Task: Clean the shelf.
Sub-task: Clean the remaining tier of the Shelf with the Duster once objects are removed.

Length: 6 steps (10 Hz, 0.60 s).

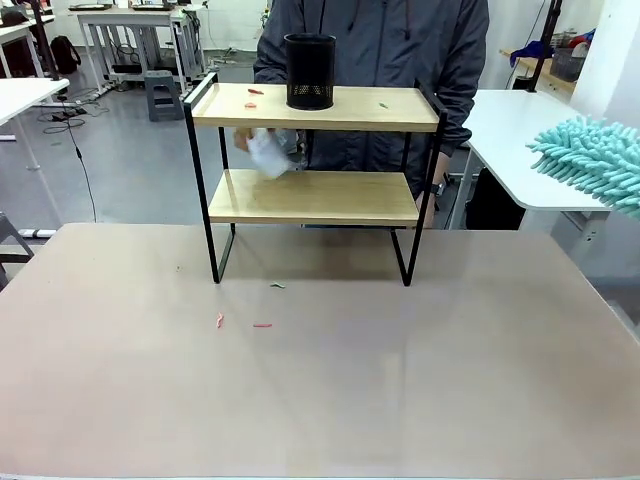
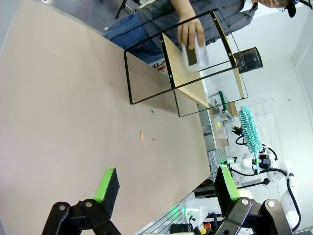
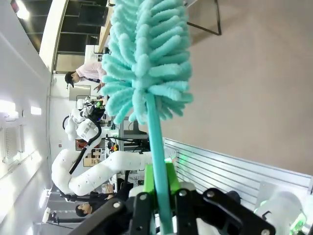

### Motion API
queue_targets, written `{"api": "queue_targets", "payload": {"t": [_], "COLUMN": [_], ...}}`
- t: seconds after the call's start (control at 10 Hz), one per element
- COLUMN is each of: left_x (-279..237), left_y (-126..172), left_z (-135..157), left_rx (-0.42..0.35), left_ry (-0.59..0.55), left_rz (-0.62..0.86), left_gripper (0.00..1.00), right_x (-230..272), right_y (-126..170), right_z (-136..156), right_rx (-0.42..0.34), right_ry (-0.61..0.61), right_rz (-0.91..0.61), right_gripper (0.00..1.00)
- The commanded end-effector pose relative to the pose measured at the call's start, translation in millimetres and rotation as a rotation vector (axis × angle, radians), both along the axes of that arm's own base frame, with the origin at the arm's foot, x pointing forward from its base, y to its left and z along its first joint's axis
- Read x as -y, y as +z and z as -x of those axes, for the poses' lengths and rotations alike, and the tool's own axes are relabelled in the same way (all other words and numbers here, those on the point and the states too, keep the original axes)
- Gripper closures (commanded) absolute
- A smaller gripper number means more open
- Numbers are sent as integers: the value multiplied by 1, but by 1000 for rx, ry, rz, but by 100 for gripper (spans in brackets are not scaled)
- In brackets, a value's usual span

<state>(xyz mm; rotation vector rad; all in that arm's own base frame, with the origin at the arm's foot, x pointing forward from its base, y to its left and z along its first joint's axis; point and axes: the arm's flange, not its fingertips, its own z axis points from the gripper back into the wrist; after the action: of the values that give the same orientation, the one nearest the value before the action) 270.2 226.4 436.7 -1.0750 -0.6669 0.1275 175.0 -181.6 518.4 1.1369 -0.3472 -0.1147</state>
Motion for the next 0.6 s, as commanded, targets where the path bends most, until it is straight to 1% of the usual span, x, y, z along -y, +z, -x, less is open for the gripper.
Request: {"api": "queue_targets", "payload": {"t": [0.0, 0.5], "left_x": [2, 2], "left_y": [1, 1], "left_z": [0, 0], "left_rx": [25, 25], "left_ry": [-2, -2], "left_rz": [5, 5], "left_gripper": [0, 0], "right_x": [6, 6], "right_y": [1, 1], "right_z": [1, 1], "right_rx": [15, 15], "right_ry": [12, 12], "right_rz": [4, 4], "right_gripper": [88, 88]}}
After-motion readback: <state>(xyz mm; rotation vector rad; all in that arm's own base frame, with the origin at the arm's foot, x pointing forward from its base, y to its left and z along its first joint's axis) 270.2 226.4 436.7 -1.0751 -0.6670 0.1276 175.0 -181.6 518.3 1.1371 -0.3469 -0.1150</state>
